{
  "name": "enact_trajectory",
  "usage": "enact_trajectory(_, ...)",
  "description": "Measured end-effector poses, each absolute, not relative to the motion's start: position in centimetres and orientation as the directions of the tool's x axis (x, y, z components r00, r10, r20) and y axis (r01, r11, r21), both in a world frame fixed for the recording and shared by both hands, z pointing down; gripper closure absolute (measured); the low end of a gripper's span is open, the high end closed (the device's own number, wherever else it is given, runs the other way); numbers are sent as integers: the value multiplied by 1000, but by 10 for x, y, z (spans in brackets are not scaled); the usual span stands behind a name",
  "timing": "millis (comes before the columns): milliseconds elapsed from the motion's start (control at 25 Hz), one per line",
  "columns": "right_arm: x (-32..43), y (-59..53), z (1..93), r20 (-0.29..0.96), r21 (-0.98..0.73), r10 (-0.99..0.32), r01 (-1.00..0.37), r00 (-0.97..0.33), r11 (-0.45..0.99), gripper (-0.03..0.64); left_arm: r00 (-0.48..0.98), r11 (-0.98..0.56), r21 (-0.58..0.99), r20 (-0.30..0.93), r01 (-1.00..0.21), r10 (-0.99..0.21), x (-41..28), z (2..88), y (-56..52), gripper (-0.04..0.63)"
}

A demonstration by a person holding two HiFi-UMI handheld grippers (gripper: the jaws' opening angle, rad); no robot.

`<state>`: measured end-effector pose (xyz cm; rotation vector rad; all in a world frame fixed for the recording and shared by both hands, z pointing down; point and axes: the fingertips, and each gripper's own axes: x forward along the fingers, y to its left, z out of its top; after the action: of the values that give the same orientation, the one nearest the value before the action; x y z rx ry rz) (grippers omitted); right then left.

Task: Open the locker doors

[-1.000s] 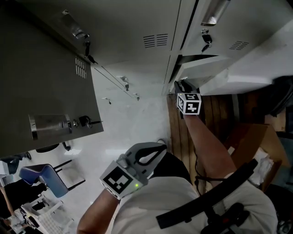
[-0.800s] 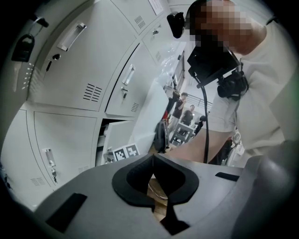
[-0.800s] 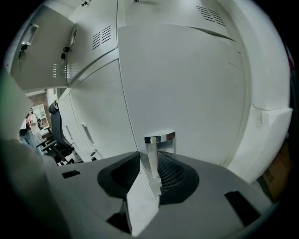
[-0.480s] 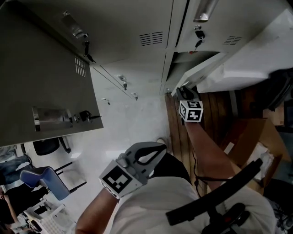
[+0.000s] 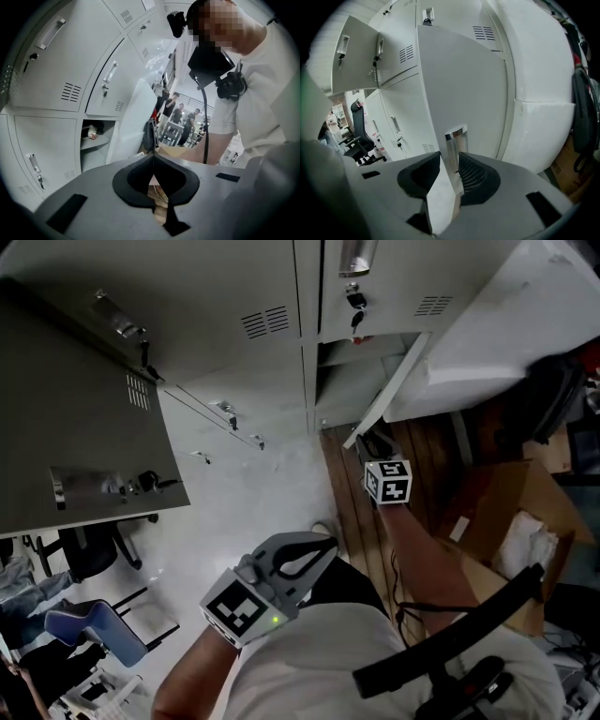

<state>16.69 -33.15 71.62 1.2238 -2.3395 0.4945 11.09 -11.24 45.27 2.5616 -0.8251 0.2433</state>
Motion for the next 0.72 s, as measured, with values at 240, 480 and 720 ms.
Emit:
enact_trajectory(240, 212, -313, 717, 562, -88, -683, -854, -468, 512, 508, 829, -751, 353, 284, -558, -482, 129, 449, -109, 584)
enact_trajectory(480, 264, -303, 718, 578, -65, -709, -889, -404, 453, 537, 851, -783, 339, 278, -522, -447, 150, 444, -108, 584)
enact_trajectory(720, 307, -305, 717, 595, -4, -719, -896, -359, 444, 571, 865, -798, 342, 268, -497, -424, 164, 441, -109, 584)
